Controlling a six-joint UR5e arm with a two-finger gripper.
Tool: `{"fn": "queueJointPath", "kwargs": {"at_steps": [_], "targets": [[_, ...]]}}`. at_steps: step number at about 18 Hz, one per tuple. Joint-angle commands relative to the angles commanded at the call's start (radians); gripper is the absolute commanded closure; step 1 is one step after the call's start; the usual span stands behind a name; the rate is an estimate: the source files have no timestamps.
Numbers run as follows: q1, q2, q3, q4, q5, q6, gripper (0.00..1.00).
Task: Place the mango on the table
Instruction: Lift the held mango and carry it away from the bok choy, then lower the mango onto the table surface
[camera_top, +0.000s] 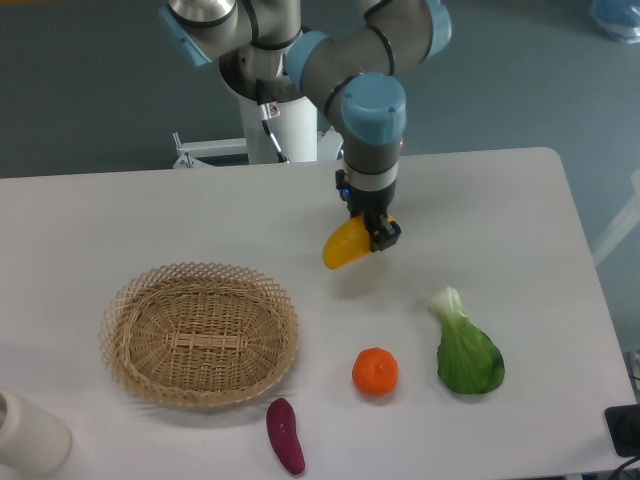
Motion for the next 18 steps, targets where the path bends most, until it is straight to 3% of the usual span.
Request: {"fn": "queueJointPath", "kwargs": {"at_steps": [3, 12, 18], "targets": [[-0.002, 0.005, -0.031, 0.037, 0.003, 0.002, 0.55], [-0.006, 0.011, -0.06, 0.04, 0.008, 0.008, 0.49], [-0.006, 0.008, -0.062, 0.04, 0.008, 0.008, 0.31]]}}
